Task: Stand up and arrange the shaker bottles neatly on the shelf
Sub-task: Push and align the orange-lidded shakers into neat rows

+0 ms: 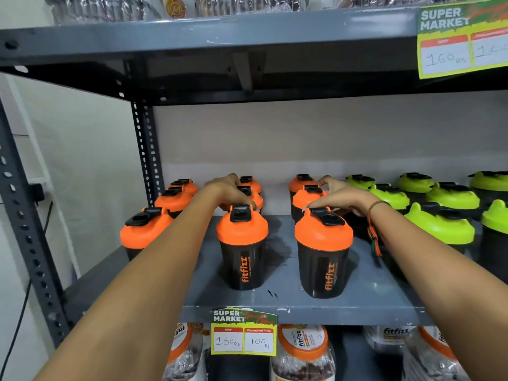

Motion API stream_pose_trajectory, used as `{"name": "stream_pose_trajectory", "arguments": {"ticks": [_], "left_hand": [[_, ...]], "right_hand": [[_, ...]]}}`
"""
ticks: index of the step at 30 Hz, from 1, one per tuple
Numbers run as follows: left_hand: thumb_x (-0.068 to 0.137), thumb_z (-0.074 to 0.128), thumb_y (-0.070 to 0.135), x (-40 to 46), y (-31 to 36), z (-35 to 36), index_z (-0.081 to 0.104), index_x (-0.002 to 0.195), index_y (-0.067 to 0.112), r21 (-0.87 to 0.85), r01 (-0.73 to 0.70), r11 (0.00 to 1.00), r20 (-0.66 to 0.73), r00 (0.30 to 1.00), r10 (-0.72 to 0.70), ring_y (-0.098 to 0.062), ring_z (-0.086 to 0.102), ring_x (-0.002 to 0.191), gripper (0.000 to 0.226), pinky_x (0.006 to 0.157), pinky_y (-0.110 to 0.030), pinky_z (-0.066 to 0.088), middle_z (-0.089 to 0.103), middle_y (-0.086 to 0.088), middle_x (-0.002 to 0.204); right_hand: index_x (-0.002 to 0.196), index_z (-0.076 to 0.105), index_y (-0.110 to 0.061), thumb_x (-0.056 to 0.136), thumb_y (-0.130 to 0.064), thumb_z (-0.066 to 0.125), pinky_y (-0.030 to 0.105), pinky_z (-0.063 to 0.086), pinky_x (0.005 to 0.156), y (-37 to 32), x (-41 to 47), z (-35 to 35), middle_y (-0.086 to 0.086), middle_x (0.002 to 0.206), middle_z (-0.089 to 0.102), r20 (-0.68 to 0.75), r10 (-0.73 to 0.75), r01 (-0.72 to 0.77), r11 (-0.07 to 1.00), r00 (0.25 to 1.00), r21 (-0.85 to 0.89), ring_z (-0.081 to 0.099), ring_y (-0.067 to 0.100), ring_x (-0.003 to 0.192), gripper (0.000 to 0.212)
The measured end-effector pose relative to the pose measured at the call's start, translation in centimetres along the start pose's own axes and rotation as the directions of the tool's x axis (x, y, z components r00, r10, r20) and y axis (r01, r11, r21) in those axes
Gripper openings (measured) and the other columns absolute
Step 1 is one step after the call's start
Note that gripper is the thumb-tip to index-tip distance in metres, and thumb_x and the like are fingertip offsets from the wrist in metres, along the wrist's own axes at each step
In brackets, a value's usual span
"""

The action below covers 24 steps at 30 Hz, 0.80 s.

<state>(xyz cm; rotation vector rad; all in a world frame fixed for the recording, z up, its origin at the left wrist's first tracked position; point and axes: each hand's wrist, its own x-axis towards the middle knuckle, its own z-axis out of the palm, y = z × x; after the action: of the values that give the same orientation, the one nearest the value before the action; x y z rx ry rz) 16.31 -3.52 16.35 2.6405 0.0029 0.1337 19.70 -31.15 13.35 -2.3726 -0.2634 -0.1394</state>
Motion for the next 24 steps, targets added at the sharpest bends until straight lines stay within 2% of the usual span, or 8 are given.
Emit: {"name": "stream_pose_trajectory", "arguments": {"ticks": [3,7,12,14,16,19,21,24], "left_hand": [[0.059,0.085,0.042,-0.1,0.0,0.0,0.041,0.128,0.021,0.009,-0.002,1.0,-0.004,1.0,0.002,-0.022,0.06,0.08,0.084,0.083,-0.038,0.053,0.055,-0.008,0.111],[0.061,0.085,0.042,-0.2,0.1,0.2,0.042,0.129,0.02,0.001,-0.002,1.0,-0.013,1.0,0.002,-0.025,0.056,0.087,0.083,0.087,-0.039,0.052,0.052,-0.007,0.111],[0.062,0.084,0.043,-0.4,0.1,0.2,0.044,0.13,0.018,-0.013,0.01,1.0,0.005,1.0,-0.01,-0.026,0.056,0.095,0.083,0.092,-0.041,0.051,0.053,-0.011,0.126],[0.062,0.083,0.048,-0.5,0.0,-0.1,0.042,0.135,0.016,-0.028,0.006,1.0,0.002,1.0,-0.006,-0.028,0.054,0.105,0.09,0.097,-0.043,0.048,0.049,-0.012,0.134],[0.061,0.079,0.058,-0.8,0.0,-0.6,0.038,0.14,0.018,-0.047,0.006,0.999,-0.038,0.999,-0.007,-0.031,0.048,0.12,0.097,0.102,-0.043,0.044,0.043,-0.01,0.143],[0.061,0.066,0.075,-1.8,0.3,-1.8,0.041,0.139,0.019,-0.05,-0.014,0.999,-0.145,0.989,0.007,-0.031,0.042,0.13,0.1,0.104,-0.041,0.038,0.041,-0.008,0.147],[0.064,0.059,0.078,-2.9,0.5,-2.6,0.047,0.134,0.017,-0.037,-0.061,0.997,-0.244,0.968,0.05,-0.03,0.046,0.126,0.094,0.096,-0.038,0.039,0.048,-0.007,0.142],[0.074,0.055,0.072,-5.0,0.7,-4.4,0.06,0.116,0.013,-0.08,-0.16,0.984,-0.398,0.91,0.116,-0.029,0.055,0.112,0.073,0.086,-0.035,0.044,0.062,-0.009,0.121]], "right_hand": [[0.132,0.045,-0.023,0.071,-0.03,0.084,0.039,0.059,0.085,0.2,0.1,0.0,-0.006,0.105,0.058,0.002,0.007,-0.007,1.0,1.0,0.031,0.064,0.018,0.097,0.073],[0.137,0.044,-0.022,0.071,-0.029,0.084,0.036,0.058,0.082,0.1,0.2,0.0,-0.003,0.112,0.059,0.011,0.021,-0.021,0.999,1.0,0.042,0.063,0.021,0.103,0.078],[0.144,0.037,-0.02,0.072,-0.031,0.083,0.032,0.054,0.075,0.1,-0.2,-0.2,0.005,0.124,0.054,0.036,0.046,-0.047,0.999,0.998,0.02,0.06,0.023,0.104,0.086],[0.148,0.031,-0.02,0.071,-0.035,0.084,0.032,0.048,0.075,0.0,-0.4,-0.4,0.01,0.133,0.051,0.03,0.044,-0.044,0.999,0.999,-0.002,0.054,0.022,0.1,0.095],[0.149,0.027,-0.024,0.069,-0.045,0.084,0.033,0.048,0.076,-0.2,-0.9,-0.8,0.012,0.135,0.049,-0.018,0.042,-0.042,0.999,0.999,0.005,0.055,0.023,0.097,0.101],[0.148,0.031,-0.023,0.07,-0.054,0.081,0.034,0.043,0.096,-1.0,-2.1,-1.7,0.013,0.143,0.046,-0.129,0.009,-0.007,1.0,0.992,0.01,0.051,0.029,0.124,0.098],[0.145,0.04,-0.019,0.072,-0.053,0.08,0.035,0.041,0.101,-1.9,-3.3,-2.3,0.013,0.143,0.047,-0.267,-0.041,0.045,0.999,0.963,0.009,0.048,0.029,0.129,0.09],[0.135,0.053,-0.018,0.078,-0.051,0.076,0.038,0.045,0.102,-4.2,-6.1,-2.6,0.01,0.136,0.055,-0.509,-0.137,0.147,0.989,0.85,-0.021,0.052,0.026,0.124,0.07]]}}
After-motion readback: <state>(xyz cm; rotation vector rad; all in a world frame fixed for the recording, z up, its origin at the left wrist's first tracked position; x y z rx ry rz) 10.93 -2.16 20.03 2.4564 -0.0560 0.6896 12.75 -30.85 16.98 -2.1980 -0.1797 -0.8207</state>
